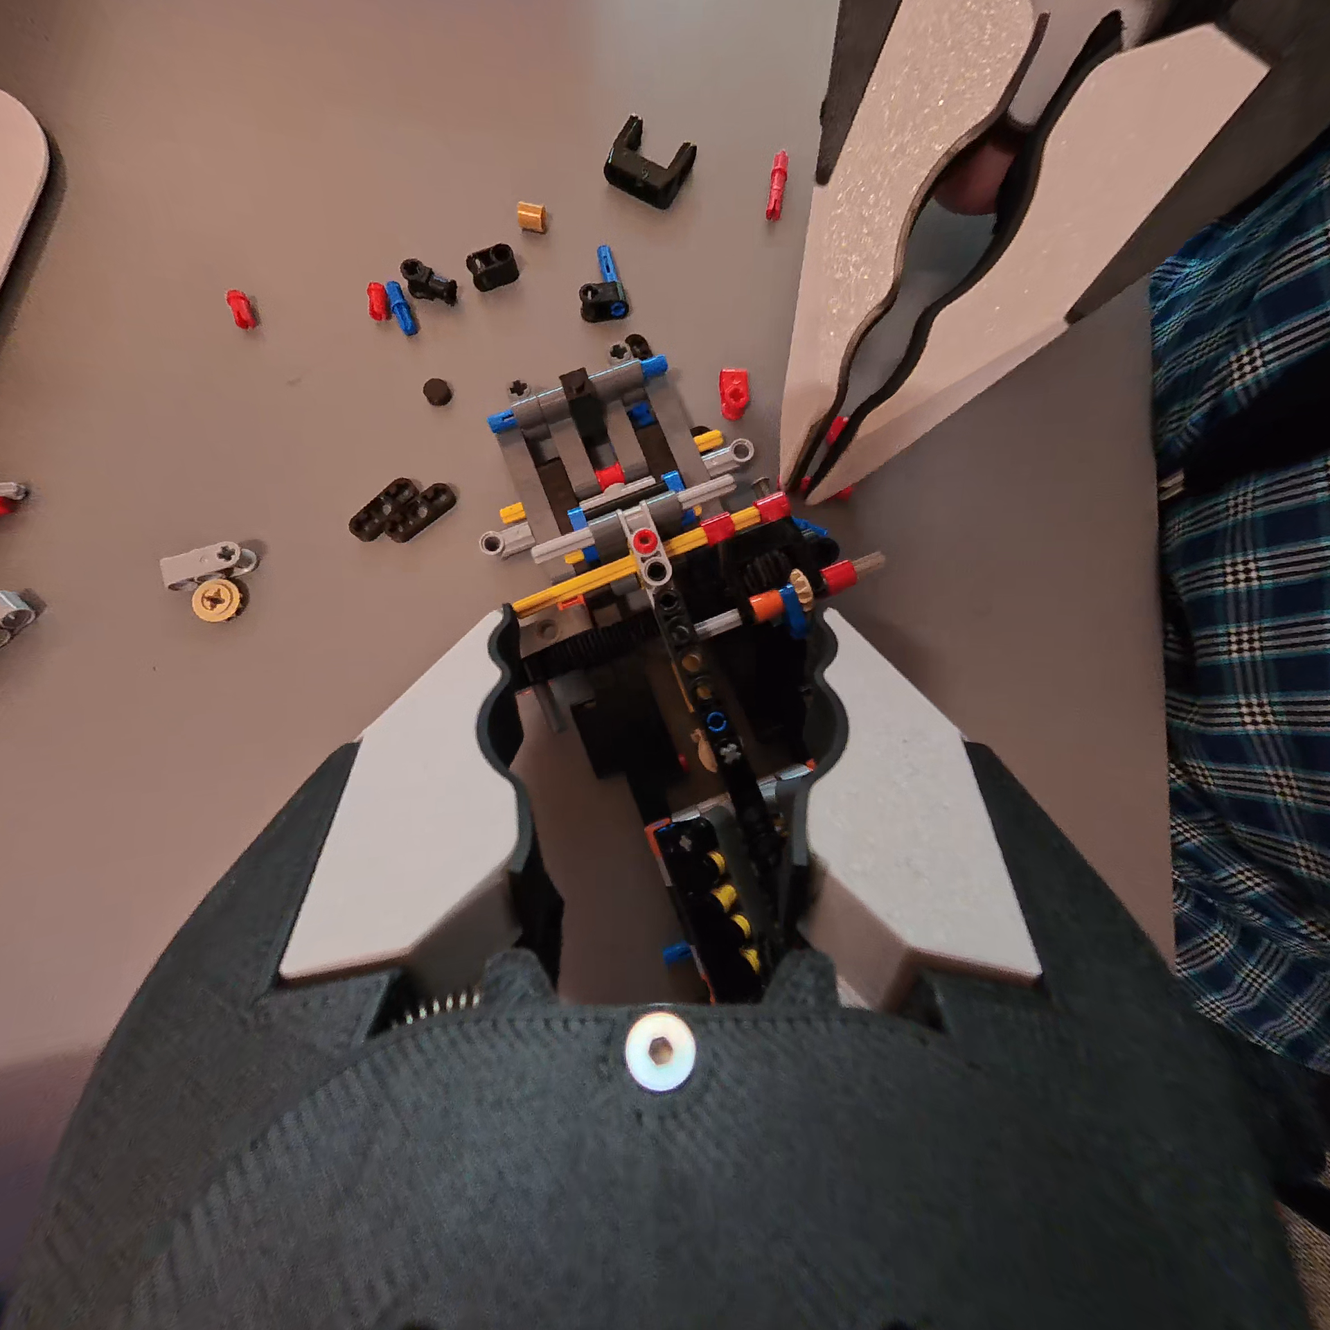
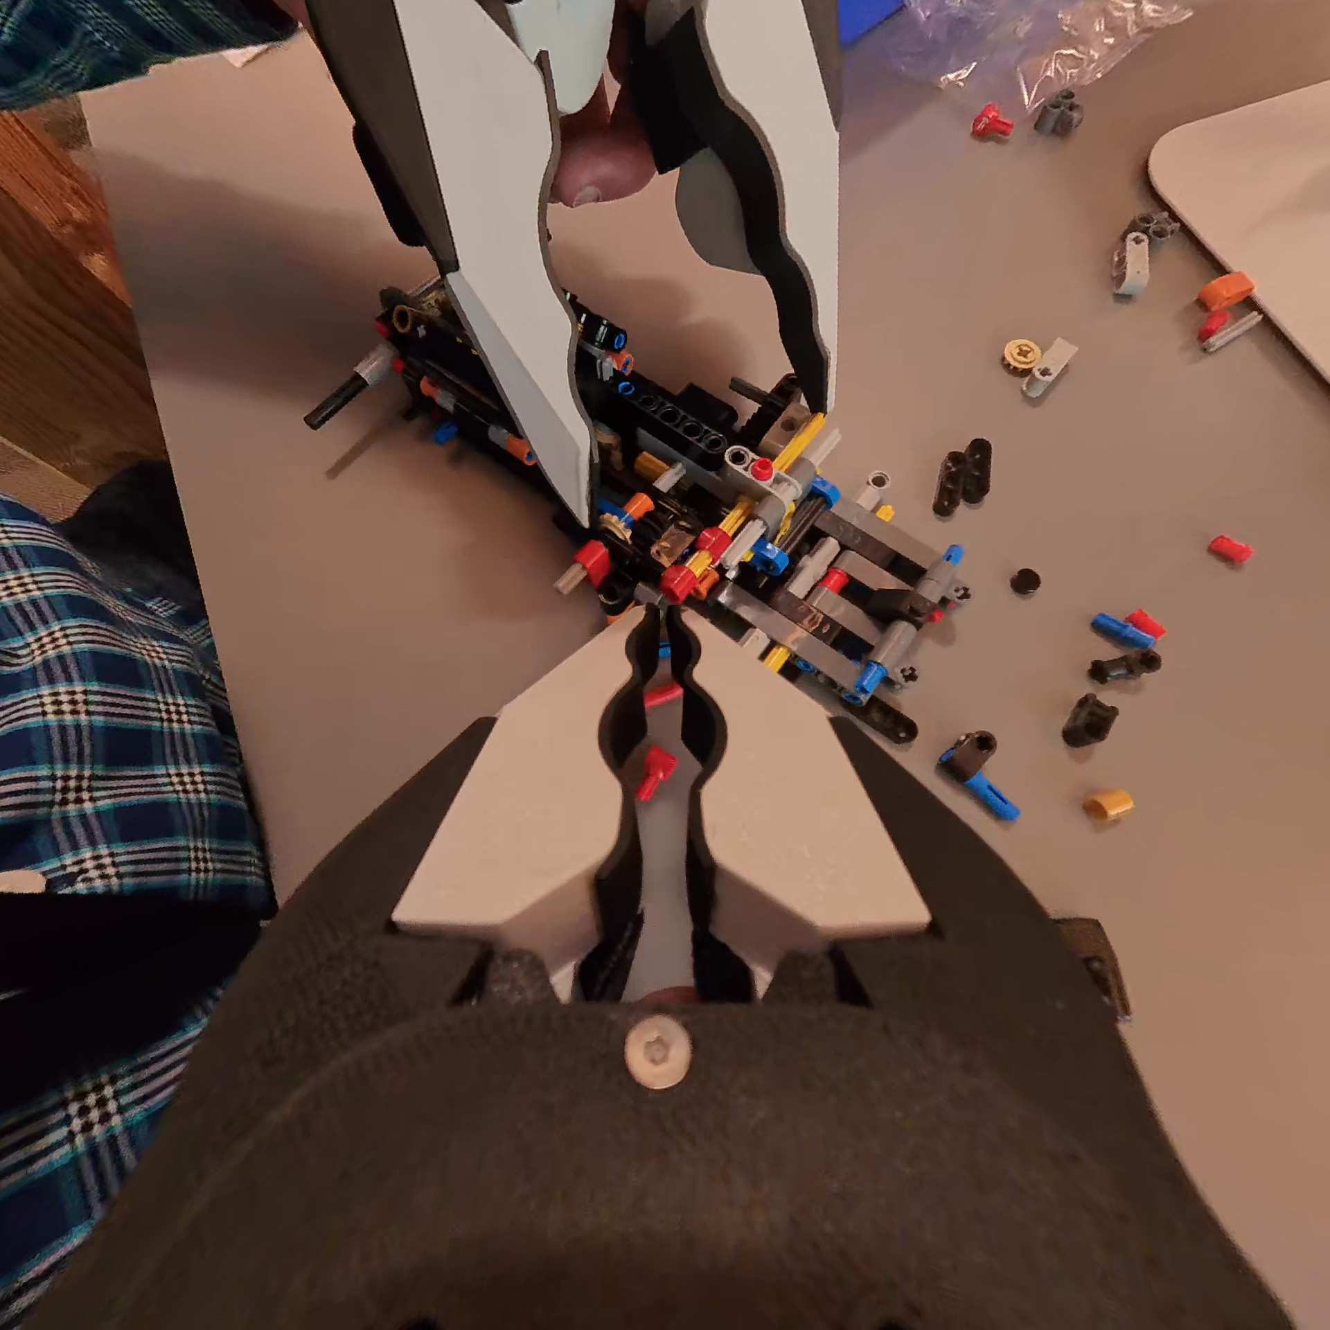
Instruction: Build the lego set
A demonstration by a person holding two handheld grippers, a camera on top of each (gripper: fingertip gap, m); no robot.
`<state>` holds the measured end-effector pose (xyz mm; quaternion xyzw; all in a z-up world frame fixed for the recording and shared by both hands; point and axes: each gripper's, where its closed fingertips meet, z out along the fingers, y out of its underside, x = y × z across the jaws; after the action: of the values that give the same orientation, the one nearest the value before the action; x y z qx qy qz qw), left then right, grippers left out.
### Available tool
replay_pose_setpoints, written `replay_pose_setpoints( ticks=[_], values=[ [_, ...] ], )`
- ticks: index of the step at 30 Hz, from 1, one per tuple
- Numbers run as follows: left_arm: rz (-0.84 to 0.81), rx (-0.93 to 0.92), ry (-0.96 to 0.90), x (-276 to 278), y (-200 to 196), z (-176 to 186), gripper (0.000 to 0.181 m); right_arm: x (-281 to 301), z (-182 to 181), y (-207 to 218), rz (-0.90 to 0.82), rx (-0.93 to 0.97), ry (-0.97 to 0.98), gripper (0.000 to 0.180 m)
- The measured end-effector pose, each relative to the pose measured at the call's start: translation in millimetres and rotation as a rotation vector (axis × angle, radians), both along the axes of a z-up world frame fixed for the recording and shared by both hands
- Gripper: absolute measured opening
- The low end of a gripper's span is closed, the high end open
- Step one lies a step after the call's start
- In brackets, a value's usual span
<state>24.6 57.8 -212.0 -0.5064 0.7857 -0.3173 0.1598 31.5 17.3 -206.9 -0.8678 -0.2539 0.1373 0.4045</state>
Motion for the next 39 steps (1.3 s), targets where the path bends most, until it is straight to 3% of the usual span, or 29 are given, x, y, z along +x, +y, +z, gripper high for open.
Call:
replay_pose_setpoints(
  ticks=[17,29,39],
  values=[
    [0.036,0.027,-0.004,0.6,-0.9,1.0,0.076,-3.4,-1.1,4.0,-0.06,-0.001,0.093,0.0],
    [-0.016,-0.159,0.008,-4.6,-5.4,10.1,0.084,-8.1,-2.8,5.0,-0.048,-0.003,0.105,0.0],
    [0.053,-0.247,-0.012,3.3,2.6,18.5,0.085,-6.9,-3.3,6.6,-0.055,0.0,0.102,0.0]
  ],
)
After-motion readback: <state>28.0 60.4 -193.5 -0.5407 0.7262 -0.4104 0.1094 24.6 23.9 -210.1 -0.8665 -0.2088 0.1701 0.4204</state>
